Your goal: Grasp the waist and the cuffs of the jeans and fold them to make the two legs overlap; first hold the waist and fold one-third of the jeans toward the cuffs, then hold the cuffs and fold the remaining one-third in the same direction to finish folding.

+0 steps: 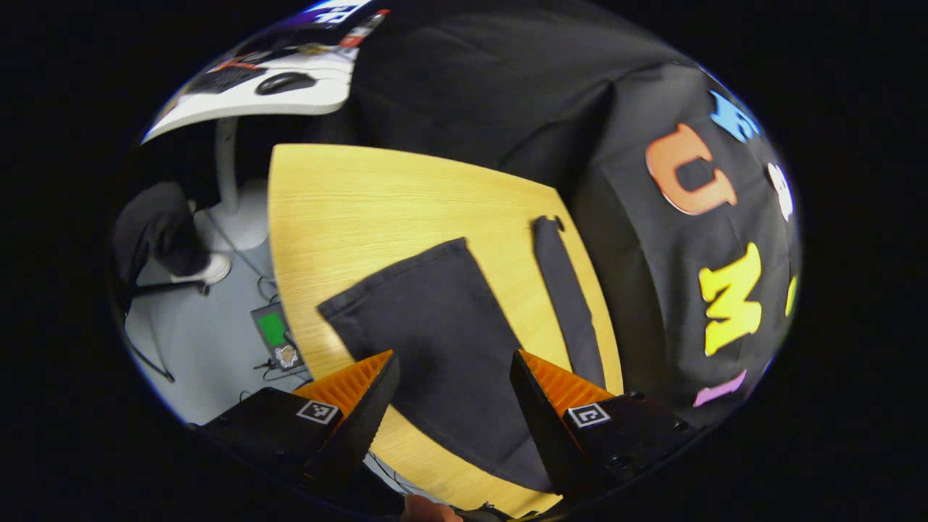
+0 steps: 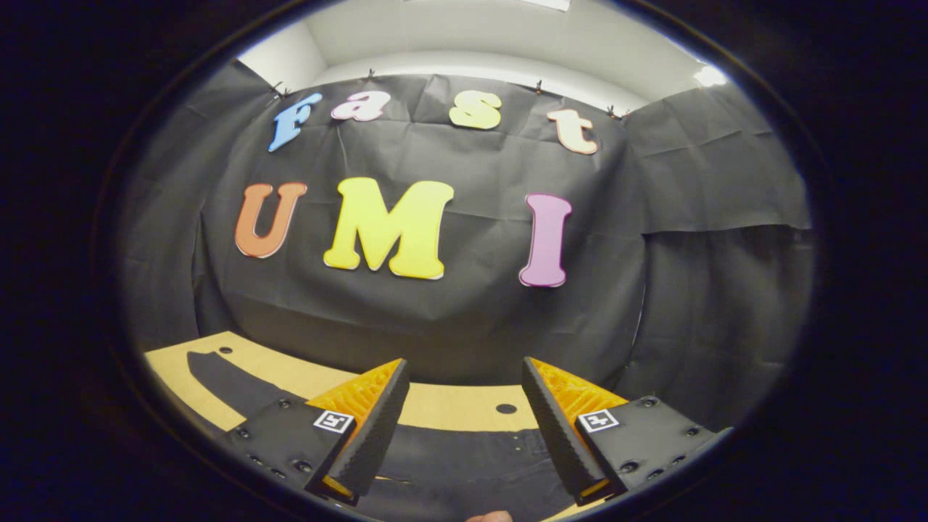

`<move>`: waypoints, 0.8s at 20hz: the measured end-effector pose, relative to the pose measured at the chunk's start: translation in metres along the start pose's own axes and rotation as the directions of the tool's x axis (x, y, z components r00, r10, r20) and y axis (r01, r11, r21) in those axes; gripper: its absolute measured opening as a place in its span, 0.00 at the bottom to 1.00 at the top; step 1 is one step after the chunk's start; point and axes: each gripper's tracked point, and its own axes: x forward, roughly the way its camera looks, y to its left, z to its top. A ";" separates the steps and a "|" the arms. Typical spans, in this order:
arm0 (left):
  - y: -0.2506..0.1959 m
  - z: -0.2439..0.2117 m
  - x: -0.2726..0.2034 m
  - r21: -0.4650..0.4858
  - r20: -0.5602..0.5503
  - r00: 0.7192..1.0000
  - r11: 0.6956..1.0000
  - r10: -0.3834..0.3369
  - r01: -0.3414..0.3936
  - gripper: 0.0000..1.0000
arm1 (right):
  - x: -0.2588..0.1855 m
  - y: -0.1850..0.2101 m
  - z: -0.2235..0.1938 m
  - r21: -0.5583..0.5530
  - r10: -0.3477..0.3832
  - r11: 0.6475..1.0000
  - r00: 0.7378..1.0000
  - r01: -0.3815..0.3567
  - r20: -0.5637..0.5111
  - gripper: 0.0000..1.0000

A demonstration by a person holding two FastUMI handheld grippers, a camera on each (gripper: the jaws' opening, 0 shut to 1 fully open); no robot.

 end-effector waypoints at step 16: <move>0.029 0.015 0.033 -0.168 -0.077 0.990 0.978 0.116 -0.127 0.96 | -0.003 -0.111 -0.103 0.139 -0.115 0.974 0.916 0.180 -0.384 0.96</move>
